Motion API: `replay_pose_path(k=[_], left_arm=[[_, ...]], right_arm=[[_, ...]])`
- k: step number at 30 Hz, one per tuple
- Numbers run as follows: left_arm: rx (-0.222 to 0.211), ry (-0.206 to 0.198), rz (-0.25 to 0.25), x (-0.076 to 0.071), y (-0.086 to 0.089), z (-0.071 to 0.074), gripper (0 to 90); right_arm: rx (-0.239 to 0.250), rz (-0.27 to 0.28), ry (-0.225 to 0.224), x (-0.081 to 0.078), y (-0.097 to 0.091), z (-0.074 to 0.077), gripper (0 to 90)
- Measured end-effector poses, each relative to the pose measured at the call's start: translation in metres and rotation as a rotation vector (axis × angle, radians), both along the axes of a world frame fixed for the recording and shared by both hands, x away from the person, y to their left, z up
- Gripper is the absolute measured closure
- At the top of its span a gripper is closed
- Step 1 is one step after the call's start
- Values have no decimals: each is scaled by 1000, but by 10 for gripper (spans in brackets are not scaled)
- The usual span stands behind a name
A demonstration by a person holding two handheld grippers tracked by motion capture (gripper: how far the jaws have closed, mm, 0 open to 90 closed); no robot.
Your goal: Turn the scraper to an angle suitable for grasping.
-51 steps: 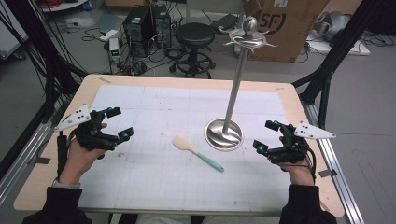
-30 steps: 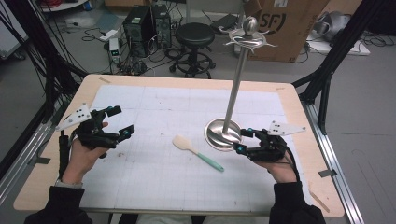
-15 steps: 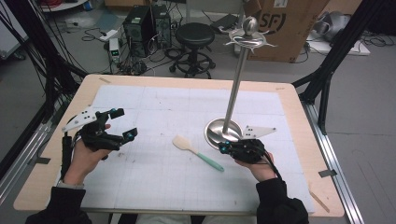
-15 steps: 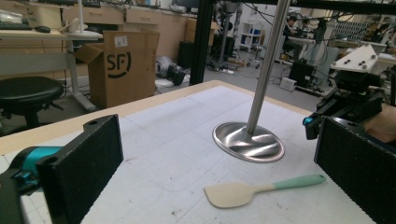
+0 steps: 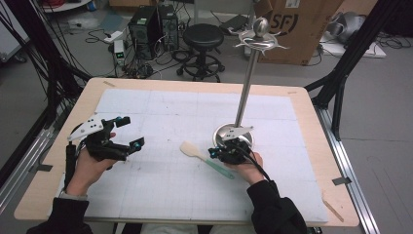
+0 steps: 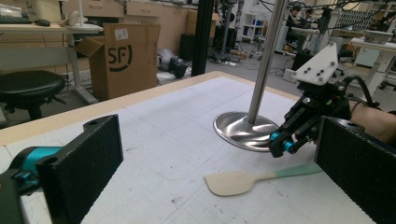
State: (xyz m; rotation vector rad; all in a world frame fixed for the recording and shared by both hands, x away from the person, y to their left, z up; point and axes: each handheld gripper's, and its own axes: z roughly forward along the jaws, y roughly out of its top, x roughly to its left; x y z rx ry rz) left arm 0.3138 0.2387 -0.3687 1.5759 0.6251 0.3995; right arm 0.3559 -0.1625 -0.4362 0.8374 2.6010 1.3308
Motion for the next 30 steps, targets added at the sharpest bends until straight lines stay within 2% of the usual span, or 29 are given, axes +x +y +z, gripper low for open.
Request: replay_pose_path(k=[9, 10, 11, 14, 17, 26, 27, 30], left_arm=[[-2, 4, 6, 1, 1, -1, 17], [-2, 4, 7, 1, 1, -1, 17], [-2, 4, 7, 1, 1, -1, 17], [0, 5, 3, 1, 1, -1, 17], [2, 6, 4, 1, 2, -2, 17], [14, 12, 7, 2, 2, -3, 17], [13, 11, 8, 3, 2, -3, 17], [7, 11, 10, 3, 2, -3, 17]], right_arm=[[-73, 9, 41, 12, 21, -9, 896], [-72, 17, 23, 13, 23, -10, 897], [-75, 16, 29, 14, 25, -10, 896], [-96, 25, 4, 16, 31, -9, 896], [-95, 30, 1, 13, 35, -9, 899], [-120, 137, 44, -2, 45, -6, 900], [-121, 172, 35, -4, 46, -6, 899], [-127, 222, 59, -13, 50, -5, 899]])
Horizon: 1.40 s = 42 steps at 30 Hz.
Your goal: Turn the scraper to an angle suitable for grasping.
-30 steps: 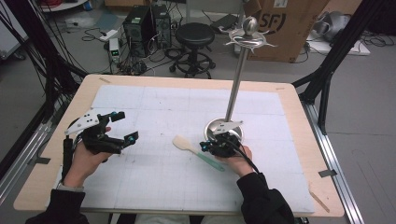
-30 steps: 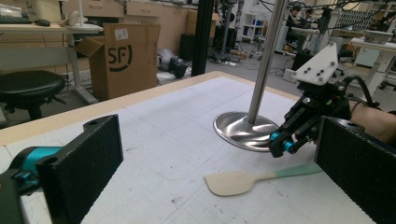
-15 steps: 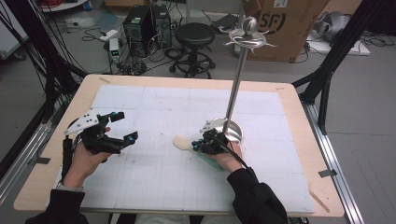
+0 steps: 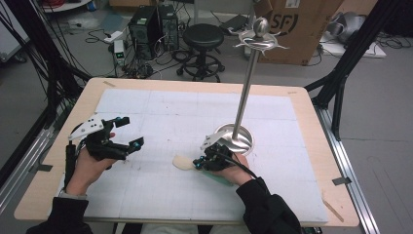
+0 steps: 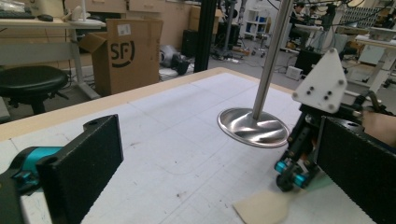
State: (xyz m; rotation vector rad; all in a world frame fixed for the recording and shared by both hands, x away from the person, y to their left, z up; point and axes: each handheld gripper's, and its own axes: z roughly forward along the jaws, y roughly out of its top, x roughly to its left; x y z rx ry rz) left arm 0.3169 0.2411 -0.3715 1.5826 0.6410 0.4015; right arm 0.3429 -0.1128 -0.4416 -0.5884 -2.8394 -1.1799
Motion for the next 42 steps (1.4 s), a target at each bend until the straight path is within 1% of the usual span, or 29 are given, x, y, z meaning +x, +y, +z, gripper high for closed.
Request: replay_pose_path(k=[1, 2, 3, 4, 6, 7, 9, 10, 11, 12, 13, 14, 16, 18, 19, 20, 22, 26, 27, 28, 30, 32, 35, 37, 42], left_arm=[[-1, -1, 1, 0, 0, 0, 17], [-3, -1, 1, 0, 0, 0, 17], [-4, -1, 0, 1, 0, 0, 17], [-4, -1, 0, 1, 0, 0, 17], [-7, -14, -7, 1, -1, 0, 17], [-8, -16, -7, 1, -1, 0, 17], [-7, -17, -10, 2, -2, 0, 17], [-12, -16, -8, 2, -2, 0, 17], [-11, -17, -9, 3, -2, 0, 17], [-15, -15, -7, 3, -2, 0, 17], [-17, -16, -6, 3, -1, 1, 17], [-19, -21, -6, 3, 0, 1, 17], [-39, -24, -16, 2, 1, 2, 17], [-36, -34, -15, 2, 0, 4, 17], [-36, -33, -13, 2, 0, 4, 17], [-34, -36, -15, 2, 0, 4, 17], [-29, -34, -14, 2, -1, 4, 17], [-14, -30, -17, 3, -3, 2, 17], [-12, -26, -18, 4, -3, 2, 17], [-11, -25, -18, 4, -3, 2, 17], [-10, -22, -17, 5, -3, 1, 17], [-11, -18, -17, 5, -3, 1, 17], [-15, -17, -16, 5, -2, 1, 17], [-13, -17, -15, 5, -2, 1, 17], [-6, -16, -19, 5, -4, 0, 17]], right_arm=[[3, 20, -4, -2, 1, 0, 899], [0, 14, 5, -5, 2, 0, 898], [-8, 3, -2, -8, 3, 0, 898], [-19, -2, -19, -11, 4, 1, 898], [-39, 14, -40, -15, 6, 2, 898], [-39, 19, -52, -15, 7, 3, 898], [-46, 14, -48, -16, 7, 4, 898], [-43, 20, -60, -17, 6, 4, 898], [-29, 19, -71, -18, 5, 5, 898], [1, 26, -93, -21, 2, 6, 898], [27, 27, -100, -24, -1, 7, 898], [35, 28, -99, -27, -4, 7, 898], [31, 33, -90, -34, -11, 8, 898], [43, 29, -82, -42, -19, 9, 899], [36, 27, -68, -46, -23, 9, 899], [31, 30, -71, -48, -25, 9, 899], [4, 25, -63, -54, -30, 7, 899], [-32, 21, -28, -61, -38, 3, 899], [-29, 11, -23, -63, -41, 3, 899], [-35, 2, -15, -64, -43, 4, 899], [-42, -12, -15, -68, -49, 4, 899], [-38, -33, -5, -71, -56, 4, 899], [-33, -58, -6, -77, -70, 3, 899], [-22, -74, 9, -80, -80, 3, 899], [-7, -129, 12, -83, -105, 1, 899]])
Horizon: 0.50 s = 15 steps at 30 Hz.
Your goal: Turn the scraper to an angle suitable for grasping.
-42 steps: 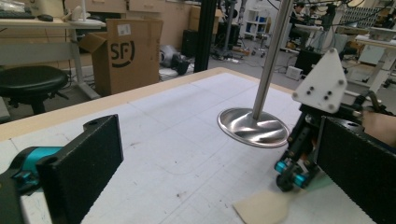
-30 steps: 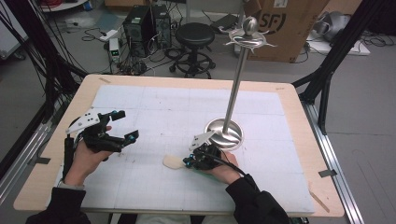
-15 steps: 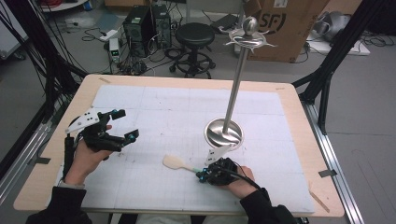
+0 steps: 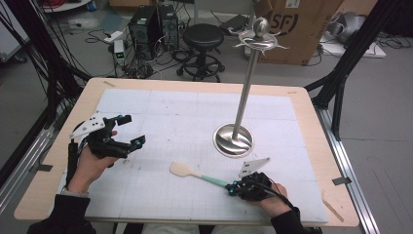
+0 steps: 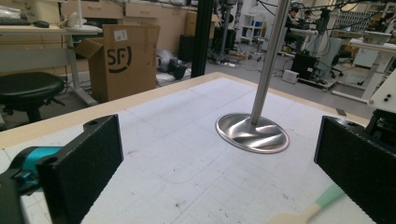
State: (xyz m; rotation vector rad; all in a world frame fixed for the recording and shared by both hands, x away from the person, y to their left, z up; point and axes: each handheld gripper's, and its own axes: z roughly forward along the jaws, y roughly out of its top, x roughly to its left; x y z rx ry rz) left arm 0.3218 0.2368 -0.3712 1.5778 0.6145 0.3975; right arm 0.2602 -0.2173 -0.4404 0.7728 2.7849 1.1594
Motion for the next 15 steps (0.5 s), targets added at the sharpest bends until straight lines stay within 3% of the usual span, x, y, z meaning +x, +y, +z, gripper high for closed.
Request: replay_pose_path(k=[6, 15], left_arm=[[4, 2, 0, 1, 0, 0, 17], [8, 8, -2, 2, -2, -2, 17]], right_arm=[[17, -29, 8, 1, -13, -2, 900], [39, -7, 13, 9, -14, -4, 900]])
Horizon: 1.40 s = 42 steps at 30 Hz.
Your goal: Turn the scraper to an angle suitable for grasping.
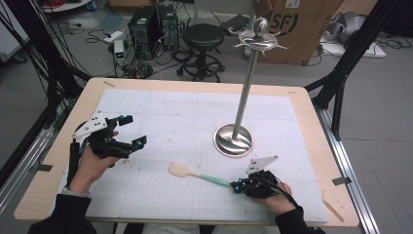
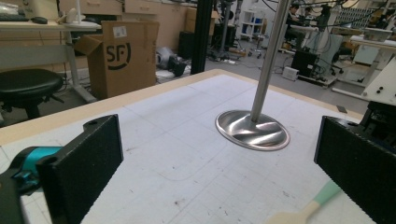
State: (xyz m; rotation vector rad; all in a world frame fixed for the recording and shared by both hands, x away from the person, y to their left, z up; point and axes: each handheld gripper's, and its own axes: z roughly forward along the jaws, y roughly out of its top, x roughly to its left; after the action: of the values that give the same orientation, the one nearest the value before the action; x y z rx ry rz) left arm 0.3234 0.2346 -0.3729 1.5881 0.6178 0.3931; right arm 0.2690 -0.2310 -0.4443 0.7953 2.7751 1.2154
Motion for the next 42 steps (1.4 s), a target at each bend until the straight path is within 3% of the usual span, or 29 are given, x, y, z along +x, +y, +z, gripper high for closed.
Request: replay_pose_path(k=[15, 18, 23, 33, 38, 40, 42], left_arm=[[2, 1, 6, 1, 0, 0, 17], [8, 3, 7, 1, -1, -1, 17], [11, 3, 6, 0, -1, -1, 17], [0, 0, 18, 1, 2, 0, 17], [5, 0, 13, 1, 2, 0, 17], [5, 4, 8, 1, 1, -1, 17], [3, 7, 11, 2, 1, -1, 17]], right_arm=[[12, -43, -83, 23, 13, -4, 900], [-2, -67, -119, 29, 21, -4, 900], [-9, -98, -141, 40, 33, -4, 900], [1, -142, -152, 67, 56, -6, 900], [-18, -155, -179, 65, 62, -4, 900], [-9, -141, -142, 61, 62, -2, 900], [-26, -117, -132, 57, 64, -1, 900]])
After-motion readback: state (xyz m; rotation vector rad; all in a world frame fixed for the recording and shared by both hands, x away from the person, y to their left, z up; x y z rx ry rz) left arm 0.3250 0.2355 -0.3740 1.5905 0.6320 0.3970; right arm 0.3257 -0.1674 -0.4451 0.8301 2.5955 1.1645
